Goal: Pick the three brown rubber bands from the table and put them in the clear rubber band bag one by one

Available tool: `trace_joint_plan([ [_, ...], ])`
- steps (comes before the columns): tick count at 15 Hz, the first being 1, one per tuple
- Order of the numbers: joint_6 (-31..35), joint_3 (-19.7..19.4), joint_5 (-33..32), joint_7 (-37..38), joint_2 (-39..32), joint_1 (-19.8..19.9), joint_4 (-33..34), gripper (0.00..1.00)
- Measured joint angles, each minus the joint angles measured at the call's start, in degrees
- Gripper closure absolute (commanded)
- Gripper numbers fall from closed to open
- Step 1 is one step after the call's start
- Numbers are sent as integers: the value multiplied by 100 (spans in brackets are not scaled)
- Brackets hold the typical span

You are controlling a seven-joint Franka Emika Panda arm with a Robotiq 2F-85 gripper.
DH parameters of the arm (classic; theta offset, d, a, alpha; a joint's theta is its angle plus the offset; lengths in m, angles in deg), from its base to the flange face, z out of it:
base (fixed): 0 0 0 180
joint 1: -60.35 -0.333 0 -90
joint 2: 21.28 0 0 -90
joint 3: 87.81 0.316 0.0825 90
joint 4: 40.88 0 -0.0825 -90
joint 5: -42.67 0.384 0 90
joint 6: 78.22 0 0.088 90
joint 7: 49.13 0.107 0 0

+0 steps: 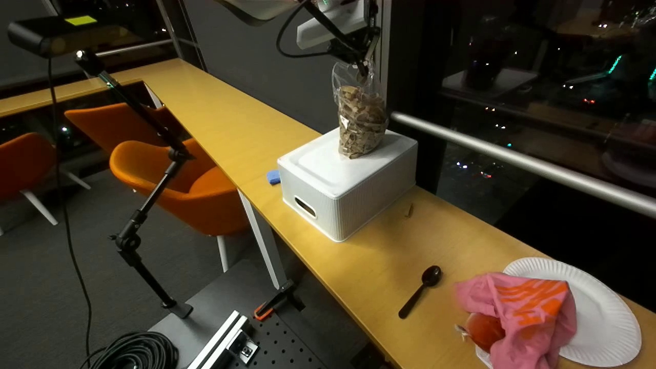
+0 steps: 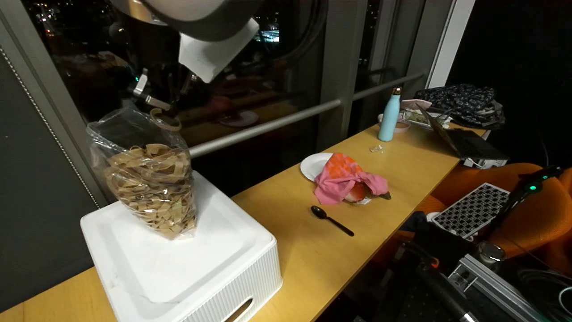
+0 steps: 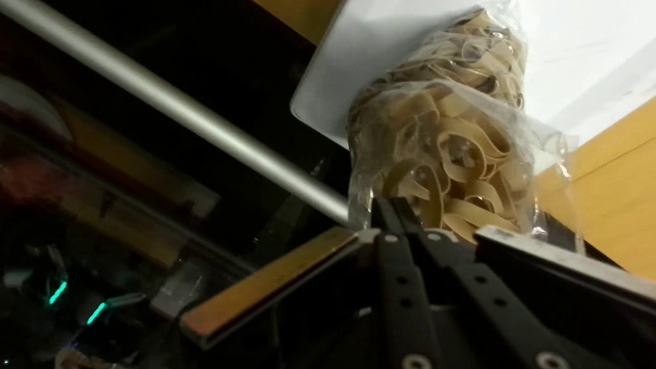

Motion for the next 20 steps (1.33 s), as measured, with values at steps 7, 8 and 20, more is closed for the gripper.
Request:
trace_joint_plan([
  [7, 0, -8, -120, -275, -732, -265, 878, 45],
  [8, -1, -18, -133, -277, -763, -278, 944, 37],
  [20, -2256, -200, 569, -1065, -107, 563, 1119, 0],
])
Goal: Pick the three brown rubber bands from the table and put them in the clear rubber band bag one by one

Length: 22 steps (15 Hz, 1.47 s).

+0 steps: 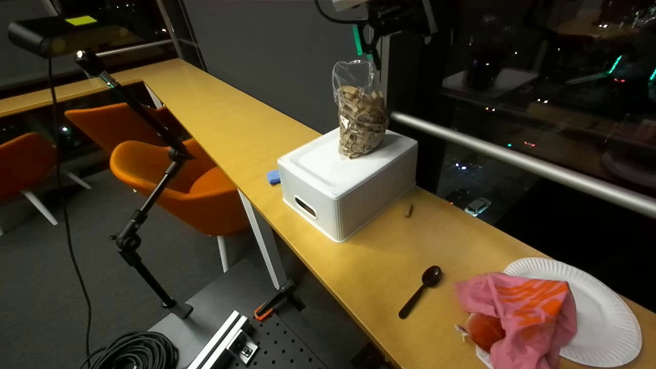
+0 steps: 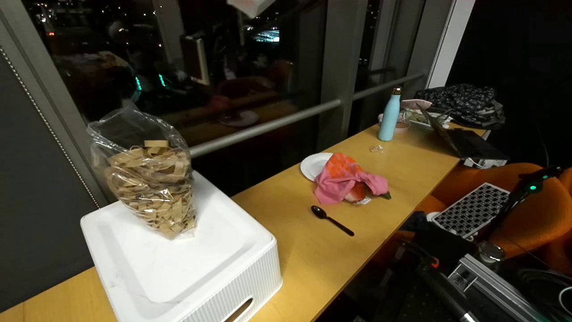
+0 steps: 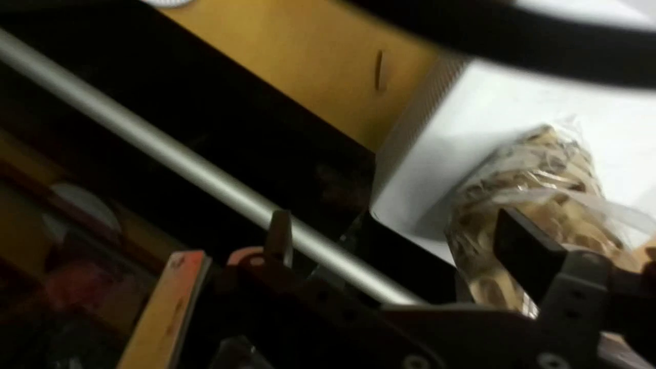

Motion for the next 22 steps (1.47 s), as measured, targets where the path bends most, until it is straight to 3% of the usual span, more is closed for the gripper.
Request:
trace_joint_plan([
  [4, -1036, -176, 353, -499, 107, 648, -224, 0],
  [9, -1230, -265, 508, -682, -421, 1037, -836, 0],
  [15, -1085, -187, 518, -669, -1508, 881, -877, 0],
  [22, 336, -152, 221, -364, -2124, 369, -891, 0],
])
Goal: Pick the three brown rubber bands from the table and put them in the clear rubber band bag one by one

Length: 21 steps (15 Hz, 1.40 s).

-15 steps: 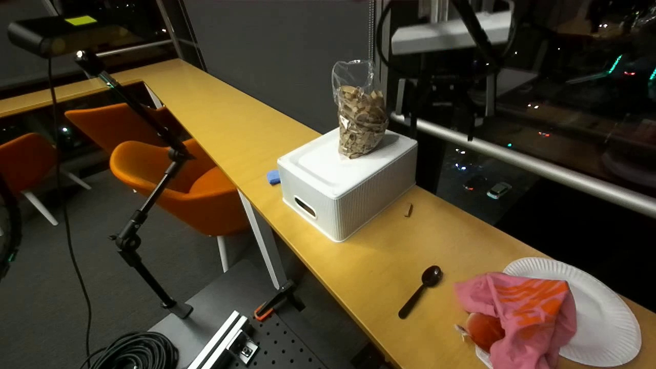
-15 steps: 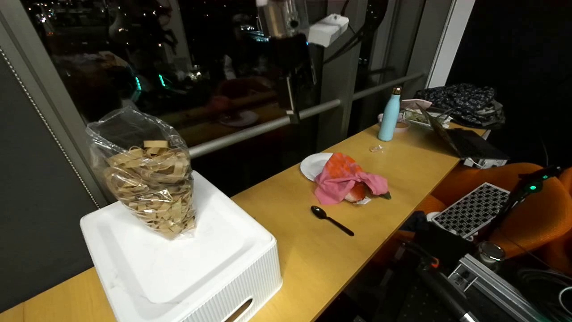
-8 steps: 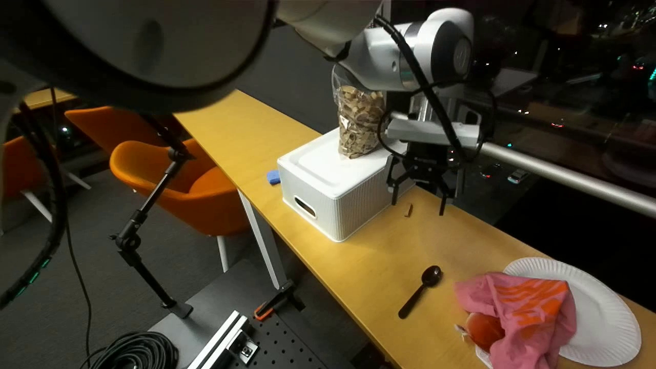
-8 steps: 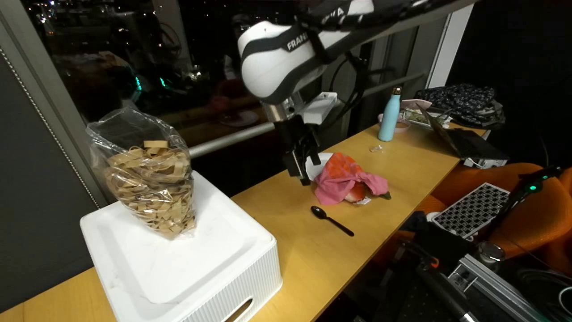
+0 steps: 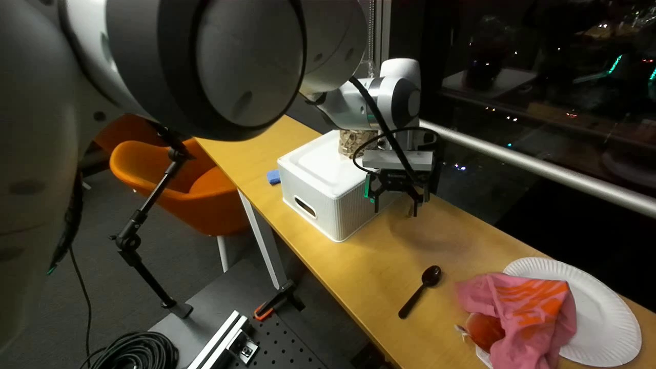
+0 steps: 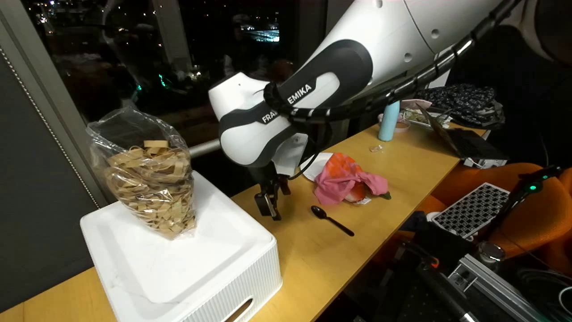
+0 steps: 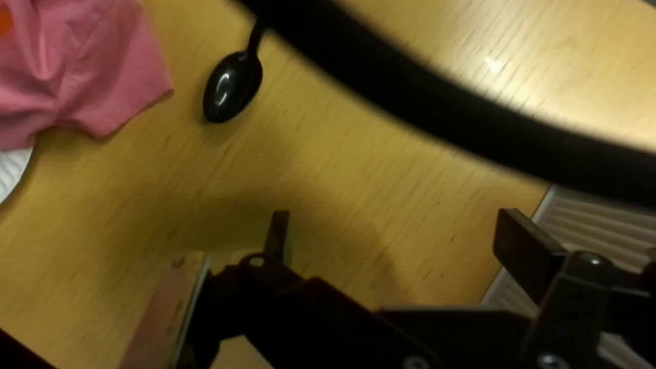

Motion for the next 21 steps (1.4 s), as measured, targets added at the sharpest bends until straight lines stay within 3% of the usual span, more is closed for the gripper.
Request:
trace_joint_plan([
  [9, 1618, -218, -18, 618, -444, 35, -15, 0],
  [21, 2296, -272, -18, 835, -1235, -43, 657, 0],
])
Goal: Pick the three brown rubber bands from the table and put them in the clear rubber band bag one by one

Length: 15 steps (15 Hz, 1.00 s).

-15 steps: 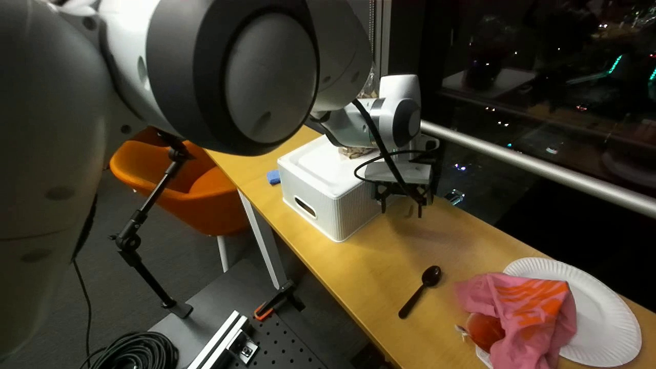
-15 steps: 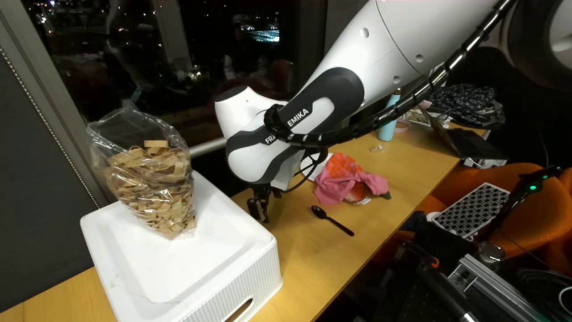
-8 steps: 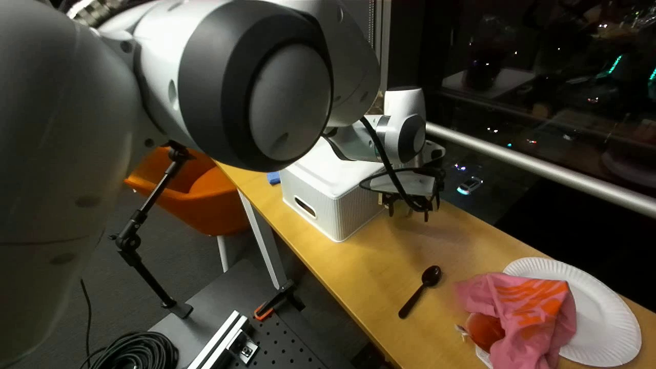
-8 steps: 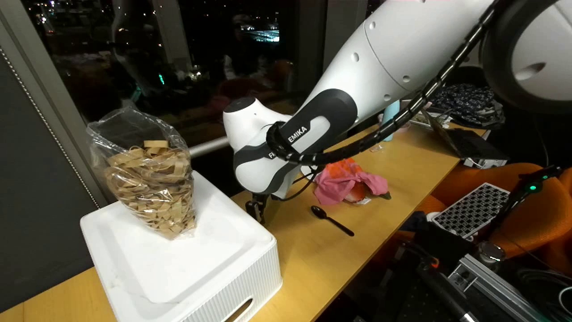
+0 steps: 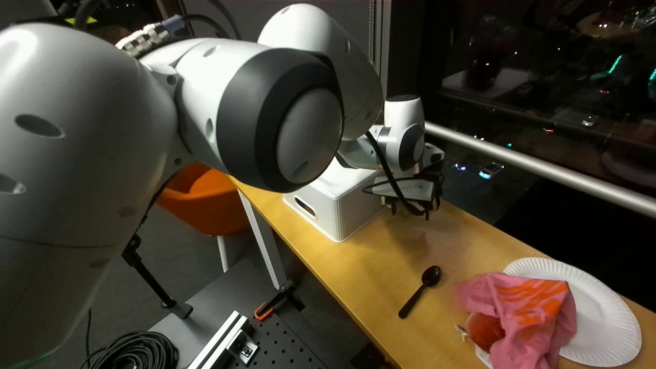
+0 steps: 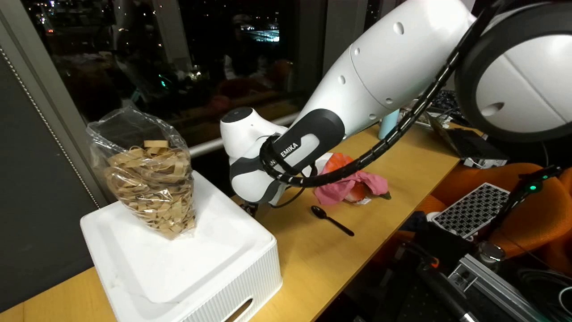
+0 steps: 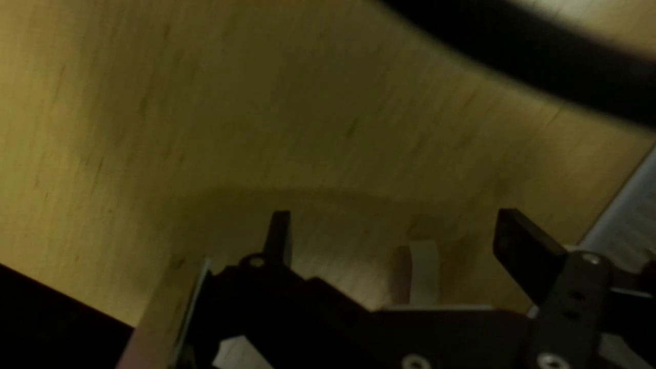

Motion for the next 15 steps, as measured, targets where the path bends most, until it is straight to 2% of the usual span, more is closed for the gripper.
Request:
trace_joint_plan([
  [2, 70, -25, 7, 58, -107, 0, 177, 1],
  [3, 73, -36, 8, 90, -155, 0, 261, 26],
  [4, 73, -44, 10, 113, -205, 0, 342, 26],
  [5, 73, -52, 12, 126, -254, 0, 412, 31],
  [8, 73, -77, 16, 154, -388, 1, 577, 57],
  [13, 71, -91, 83, 183, -503, -15, 725, 93],
  [14, 71, -93, 96, 192, -508, -16, 736, 99],
  [15, 71, -102, 102, 201, -519, -13, 752, 100],
])
